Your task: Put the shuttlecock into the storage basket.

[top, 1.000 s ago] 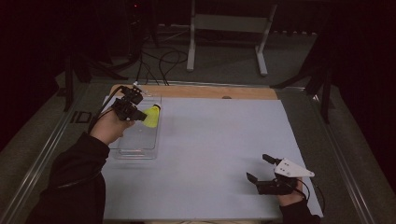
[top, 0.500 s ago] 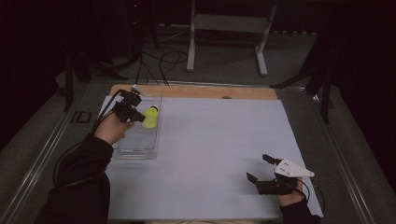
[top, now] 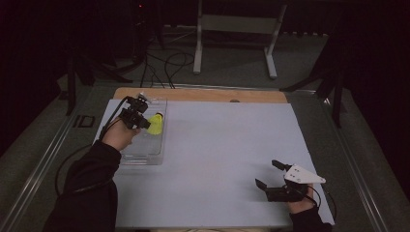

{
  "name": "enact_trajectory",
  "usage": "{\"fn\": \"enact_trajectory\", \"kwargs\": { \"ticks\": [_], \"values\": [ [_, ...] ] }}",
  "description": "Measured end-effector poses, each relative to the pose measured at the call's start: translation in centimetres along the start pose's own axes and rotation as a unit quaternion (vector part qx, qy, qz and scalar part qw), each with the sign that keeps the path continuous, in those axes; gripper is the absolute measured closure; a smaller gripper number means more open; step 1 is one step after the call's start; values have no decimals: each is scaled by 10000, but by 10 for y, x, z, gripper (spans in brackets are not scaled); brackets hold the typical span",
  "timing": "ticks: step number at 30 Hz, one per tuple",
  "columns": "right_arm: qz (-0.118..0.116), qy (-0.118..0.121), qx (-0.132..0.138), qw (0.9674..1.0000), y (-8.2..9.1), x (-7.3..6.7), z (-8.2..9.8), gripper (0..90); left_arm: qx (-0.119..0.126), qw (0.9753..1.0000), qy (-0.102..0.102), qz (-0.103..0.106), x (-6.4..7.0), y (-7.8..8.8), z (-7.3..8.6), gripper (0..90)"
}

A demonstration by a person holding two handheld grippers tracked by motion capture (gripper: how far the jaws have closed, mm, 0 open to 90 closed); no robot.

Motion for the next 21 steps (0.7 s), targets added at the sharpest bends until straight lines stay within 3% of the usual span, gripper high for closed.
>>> {"fn": "enact_trajectory", "kwargs": {
  "ticks": [21],
  "values": [
    [-4,4,3,10000,0,0,0,80,-254,9997,-19,38,0,-22,9,900]
  ]
}}
Point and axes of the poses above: each handheld gripper's, and its own axes: y roughly backward along the jaws, z roughly out of its underside, x roughly to its right, the point moved 7 cm from there along -y, roughly forward along the jaws, and after that the axes turned 7 degrees about -y, right-handed, at the moved point
